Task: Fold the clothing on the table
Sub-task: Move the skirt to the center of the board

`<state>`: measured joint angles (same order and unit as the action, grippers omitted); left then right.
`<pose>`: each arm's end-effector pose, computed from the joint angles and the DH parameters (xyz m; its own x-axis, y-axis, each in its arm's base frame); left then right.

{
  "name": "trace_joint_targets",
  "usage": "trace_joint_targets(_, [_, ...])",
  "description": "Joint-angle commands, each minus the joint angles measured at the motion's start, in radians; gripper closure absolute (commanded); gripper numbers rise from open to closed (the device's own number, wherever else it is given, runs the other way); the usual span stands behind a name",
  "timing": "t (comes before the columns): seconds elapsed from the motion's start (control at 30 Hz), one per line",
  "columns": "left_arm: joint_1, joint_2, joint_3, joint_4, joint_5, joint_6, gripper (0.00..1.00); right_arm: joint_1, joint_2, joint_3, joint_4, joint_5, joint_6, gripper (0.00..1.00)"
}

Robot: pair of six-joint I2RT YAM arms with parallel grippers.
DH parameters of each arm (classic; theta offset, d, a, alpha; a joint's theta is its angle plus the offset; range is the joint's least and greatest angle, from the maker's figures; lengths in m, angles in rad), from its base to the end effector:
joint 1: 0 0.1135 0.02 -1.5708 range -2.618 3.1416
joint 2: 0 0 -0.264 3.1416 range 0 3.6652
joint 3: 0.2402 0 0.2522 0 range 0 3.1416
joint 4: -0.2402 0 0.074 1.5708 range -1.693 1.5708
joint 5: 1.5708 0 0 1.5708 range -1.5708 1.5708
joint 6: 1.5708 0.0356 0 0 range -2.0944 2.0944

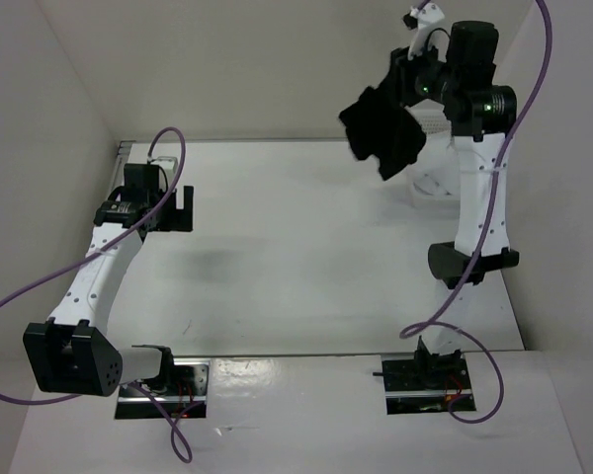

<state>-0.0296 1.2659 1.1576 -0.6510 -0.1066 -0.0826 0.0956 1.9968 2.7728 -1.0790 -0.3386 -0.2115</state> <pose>0.2701 -0.0042 0.3232 -0.6818 -0.0619 -0.7289 -0.1043 0.9945 0.0132 0.3618 0.0466 0.5362 -0.2053 -0.2186 -0.9540 -0.4589 0.8824 -0.1035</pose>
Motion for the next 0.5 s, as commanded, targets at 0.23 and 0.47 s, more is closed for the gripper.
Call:
trace_joint_targets(0.23, [-0.001,-0.008,-0.009,0.019,-0.015,0.009,0.00,0.185,-0.196,-0.675,0.068,0.002,-0.186,0.02])
trace_joint_targets(0.47, [-0.001,-0.019,-0.009,0.019,-0.033,0.009,0.00,0.358,-0.265,-1.097,0.195,0.177,-0.220,0.02])
